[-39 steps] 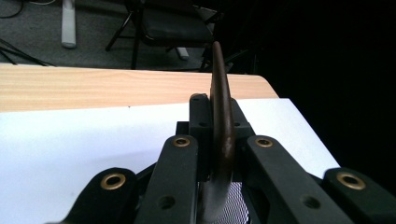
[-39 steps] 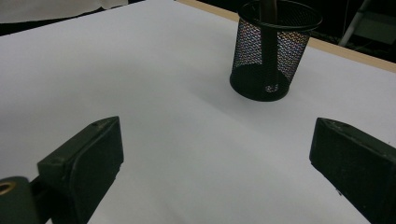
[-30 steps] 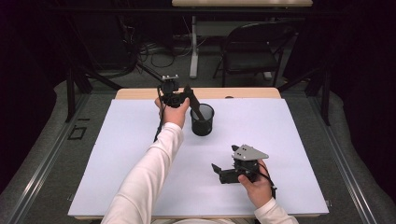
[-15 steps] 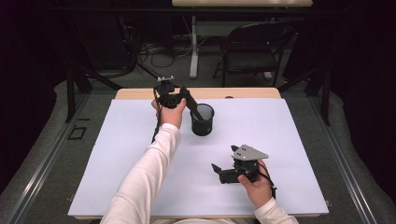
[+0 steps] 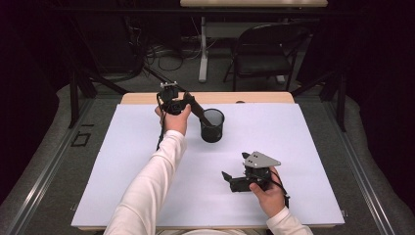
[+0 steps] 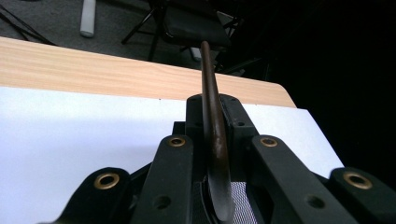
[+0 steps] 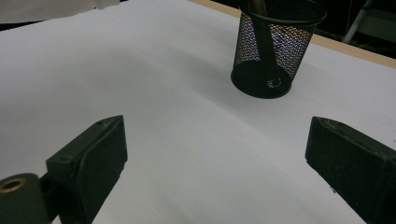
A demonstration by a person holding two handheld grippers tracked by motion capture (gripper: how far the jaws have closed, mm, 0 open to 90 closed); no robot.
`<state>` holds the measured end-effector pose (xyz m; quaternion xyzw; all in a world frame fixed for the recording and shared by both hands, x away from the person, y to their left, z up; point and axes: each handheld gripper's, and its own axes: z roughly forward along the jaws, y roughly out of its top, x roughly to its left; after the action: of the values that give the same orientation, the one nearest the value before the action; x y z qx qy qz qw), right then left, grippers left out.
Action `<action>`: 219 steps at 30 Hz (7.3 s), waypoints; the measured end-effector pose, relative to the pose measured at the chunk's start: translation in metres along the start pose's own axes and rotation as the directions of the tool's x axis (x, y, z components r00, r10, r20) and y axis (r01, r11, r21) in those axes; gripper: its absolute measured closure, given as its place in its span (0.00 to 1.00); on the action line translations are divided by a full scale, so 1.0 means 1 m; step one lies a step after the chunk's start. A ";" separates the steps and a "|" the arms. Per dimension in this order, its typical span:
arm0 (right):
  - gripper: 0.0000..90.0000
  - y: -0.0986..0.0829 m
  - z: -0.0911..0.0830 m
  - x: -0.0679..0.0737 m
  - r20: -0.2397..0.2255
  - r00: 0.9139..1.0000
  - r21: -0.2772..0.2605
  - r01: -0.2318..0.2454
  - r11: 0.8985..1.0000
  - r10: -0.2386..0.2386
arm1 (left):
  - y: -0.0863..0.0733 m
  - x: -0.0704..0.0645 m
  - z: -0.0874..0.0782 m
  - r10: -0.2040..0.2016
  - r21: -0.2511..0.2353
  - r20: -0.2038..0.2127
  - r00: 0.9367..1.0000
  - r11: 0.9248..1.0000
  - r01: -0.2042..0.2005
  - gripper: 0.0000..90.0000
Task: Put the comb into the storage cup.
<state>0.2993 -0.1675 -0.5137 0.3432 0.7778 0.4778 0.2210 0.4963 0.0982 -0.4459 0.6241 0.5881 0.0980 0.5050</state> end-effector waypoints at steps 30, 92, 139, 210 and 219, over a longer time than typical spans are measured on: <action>0.07 -0.001 -0.001 -0.001 0.002 1.000 0.003 0.004 1.000 -0.004 | 0.004 0.005 -0.006 -0.058 -0.057 0.018 0.998 0.997 0.059 0.62; 0.08 -0.002 0.001 -0.001 0.007 1.000 0.011 0.007 1.000 -0.007 | 0.024 0.015 -0.041 0.088 -0.222 0.043 0.995 0.972 -0.076 0.31; 0.08 -0.002 0.003 -0.001 0.008 1.000 0.014 0.010 1.000 -0.010 | 0.026 0.005 -0.074 0.308 -0.067 0.080 0.948 0.951 -0.303 0.19; 0.12 0.016 -0.010 -0.005 0.017 1.000 -0.042 0.007 0.999 -0.006 | -0.064 0.041 -0.171 0.437 -0.042 0.295 0.850 0.895 -0.445 0.18; 0.12 0.019 -0.019 -0.006 0.034 0.999 -0.055 0.008 0.998 -0.006 | -0.078 0.052 -0.181 0.446 -0.060 0.281 0.850 0.892 -0.448 0.18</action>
<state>0.2968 -0.1771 -0.4879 0.3421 0.7617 0.4925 0.2453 0.3319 0.2187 -0.4434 0.7530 0.3474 0.1187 0.5461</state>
